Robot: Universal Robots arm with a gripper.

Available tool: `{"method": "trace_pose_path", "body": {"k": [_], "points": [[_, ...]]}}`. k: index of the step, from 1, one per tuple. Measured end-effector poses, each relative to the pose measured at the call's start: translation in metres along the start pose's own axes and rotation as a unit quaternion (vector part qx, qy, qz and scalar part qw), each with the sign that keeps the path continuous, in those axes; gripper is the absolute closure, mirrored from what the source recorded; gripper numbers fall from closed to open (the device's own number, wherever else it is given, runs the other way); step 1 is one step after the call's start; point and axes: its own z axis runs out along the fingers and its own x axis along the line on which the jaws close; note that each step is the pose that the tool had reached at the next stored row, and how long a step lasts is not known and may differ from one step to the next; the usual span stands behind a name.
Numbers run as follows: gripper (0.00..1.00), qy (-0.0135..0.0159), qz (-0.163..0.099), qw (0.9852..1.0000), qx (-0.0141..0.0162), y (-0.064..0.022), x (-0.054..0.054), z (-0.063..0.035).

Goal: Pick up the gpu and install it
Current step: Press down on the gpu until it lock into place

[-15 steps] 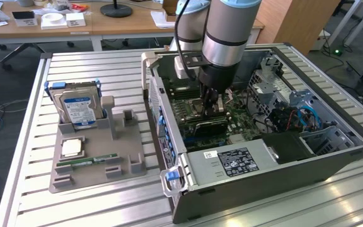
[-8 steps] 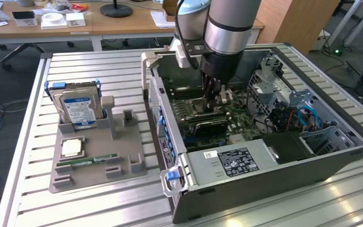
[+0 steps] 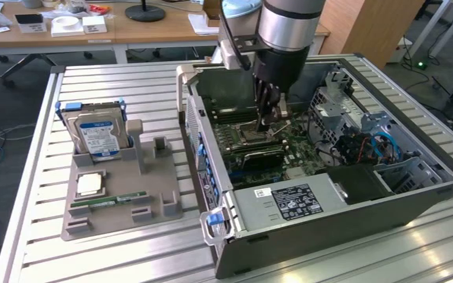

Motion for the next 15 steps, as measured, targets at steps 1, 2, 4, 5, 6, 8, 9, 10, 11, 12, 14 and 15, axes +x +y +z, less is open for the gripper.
{"method": "trace_pose_path", "body": {"k": [1,2,4,5,6,8,9,10,11,12,14,15], "points": [[0.89,0.0004,0.000,1.0000,0.0003,-0.0001,0.000,-0.0032],[0.89,0.0008,0.000,1.0000,0.0006,-0.0002,0.000,-0.0060],[0.89,0.0013,0.000,1.0000,0.0014,-0.0003,-0.001,-0.0113],[0.89,0.0017,0.000,1.0000,0.0018,-0.0004,-0.001,-0.0138],[0.89,0.0019,0.000,1.0000,0.0022,-0.0005,-0.001,-0.0160],[0.89,0.0032,0.000,1.0000,0.0045,-0.0008,-0.002,-0.0277],[0.89,0.0033,0.000,1.0000,0.0046,-0.0009,-0.002,-0.0284],[0.89,0.0035,0.000,1.0000,0.0047,-0.0009,-0.002,-0.0284],[0.89,0.0035,0.000,1.0000,0.0047,-0.0008,-0.002,-0.0284],[0.89,0.0037,0.000,1.0000,0.0047,-0.0008,-0.002,-0.0285],[0.89,0.0037,0.000,1.0000,0.0047,-0.0008,-0.002,-0.0285],[0.89,0.0037,0.000,1.0000,0.0047,-0.0008,-0.002,-0.0285]]}}
